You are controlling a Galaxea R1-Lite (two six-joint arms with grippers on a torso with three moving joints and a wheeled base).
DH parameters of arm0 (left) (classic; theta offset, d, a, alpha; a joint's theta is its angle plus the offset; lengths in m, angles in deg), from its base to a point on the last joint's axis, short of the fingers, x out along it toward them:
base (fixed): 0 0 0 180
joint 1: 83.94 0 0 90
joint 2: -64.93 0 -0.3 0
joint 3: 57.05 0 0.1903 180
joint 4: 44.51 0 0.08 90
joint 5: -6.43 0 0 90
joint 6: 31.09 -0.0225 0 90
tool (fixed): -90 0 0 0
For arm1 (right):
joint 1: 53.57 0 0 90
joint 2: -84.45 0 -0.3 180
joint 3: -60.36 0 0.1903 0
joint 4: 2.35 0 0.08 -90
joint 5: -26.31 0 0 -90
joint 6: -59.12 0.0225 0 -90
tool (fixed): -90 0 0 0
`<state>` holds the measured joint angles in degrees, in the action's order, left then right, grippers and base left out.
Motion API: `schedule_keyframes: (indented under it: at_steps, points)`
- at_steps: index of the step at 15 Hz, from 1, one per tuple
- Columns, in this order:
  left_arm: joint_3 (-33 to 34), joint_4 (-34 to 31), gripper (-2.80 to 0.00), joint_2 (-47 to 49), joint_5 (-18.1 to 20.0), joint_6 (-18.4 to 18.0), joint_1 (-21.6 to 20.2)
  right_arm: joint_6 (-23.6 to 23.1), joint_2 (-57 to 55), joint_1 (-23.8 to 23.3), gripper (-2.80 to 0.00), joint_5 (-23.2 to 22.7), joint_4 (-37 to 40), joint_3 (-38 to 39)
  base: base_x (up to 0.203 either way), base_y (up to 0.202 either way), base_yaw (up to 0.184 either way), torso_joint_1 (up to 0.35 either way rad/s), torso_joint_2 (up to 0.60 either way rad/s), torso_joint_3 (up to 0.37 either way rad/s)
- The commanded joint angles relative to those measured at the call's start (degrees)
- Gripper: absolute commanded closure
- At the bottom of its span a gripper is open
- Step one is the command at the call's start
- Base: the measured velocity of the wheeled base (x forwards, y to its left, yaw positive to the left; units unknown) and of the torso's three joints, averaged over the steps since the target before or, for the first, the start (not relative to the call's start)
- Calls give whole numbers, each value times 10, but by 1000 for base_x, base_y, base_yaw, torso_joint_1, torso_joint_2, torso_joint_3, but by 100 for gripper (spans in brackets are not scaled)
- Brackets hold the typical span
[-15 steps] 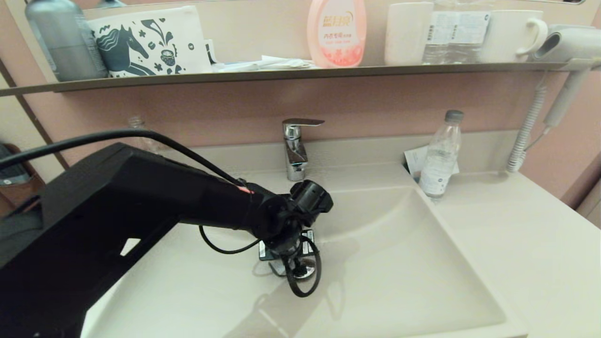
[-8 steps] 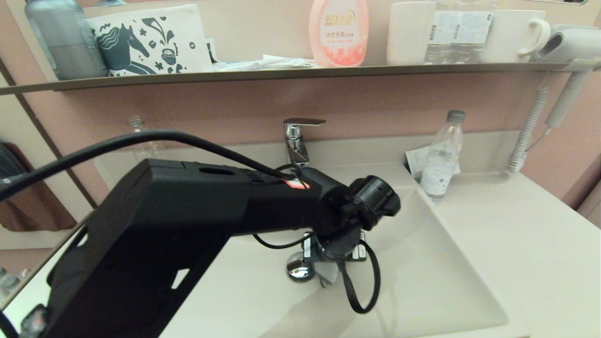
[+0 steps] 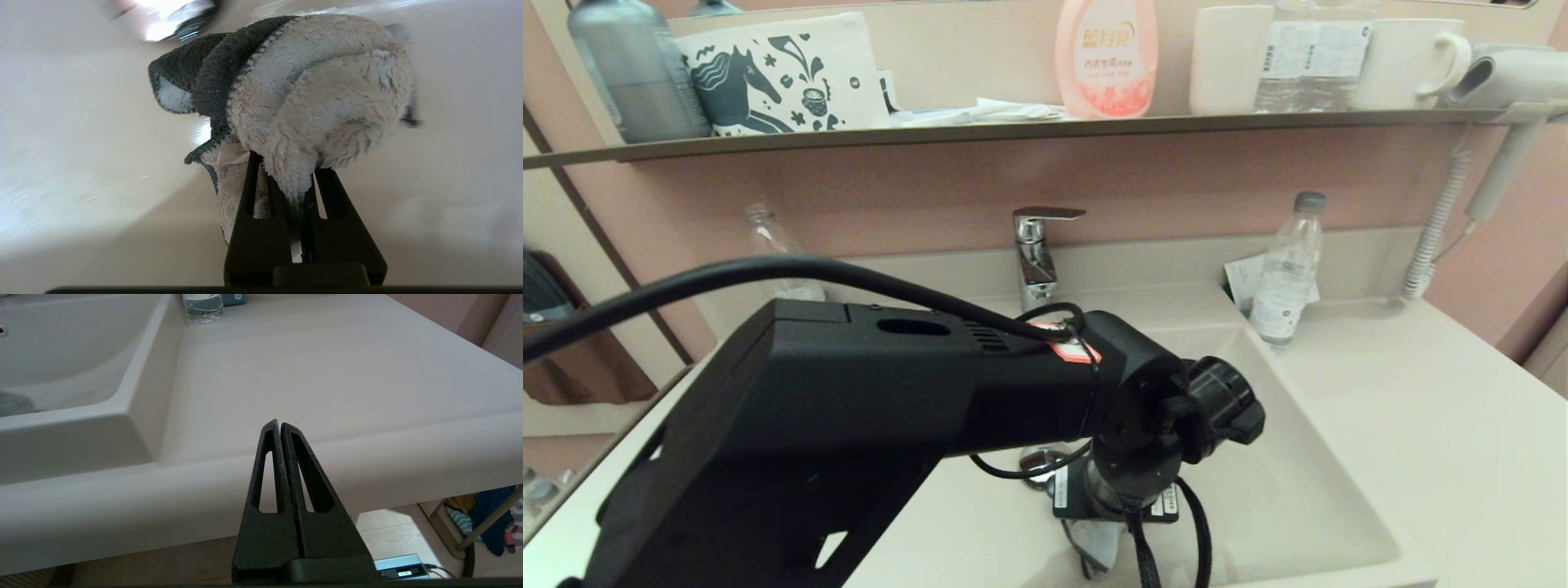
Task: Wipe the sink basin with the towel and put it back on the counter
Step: Wipe the sink
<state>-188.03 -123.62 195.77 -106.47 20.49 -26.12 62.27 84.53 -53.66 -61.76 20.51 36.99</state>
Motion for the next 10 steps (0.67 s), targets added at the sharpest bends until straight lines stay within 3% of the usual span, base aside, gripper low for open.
schedule_keyframes:
  at_steps: [1,4,7,10]
  points:
    - [55,-12,0,-20,5,14,-6,0,-1,0,0,0,0,0,0,0,0,0,0,0]
    - [197,52,0,-53,8,-2,-60,0,-1,0,0,0,0,0,0,0,0,0,0,0]
    - [320,144,0,-126,8,-108,-172,0,-1,0,0,0,0,0,0,0,0,0,0,0]
    - [355,167,0,-169,8,-228,-286,0,-1,0,0,0,0,0,0,0,0,0,0,0]
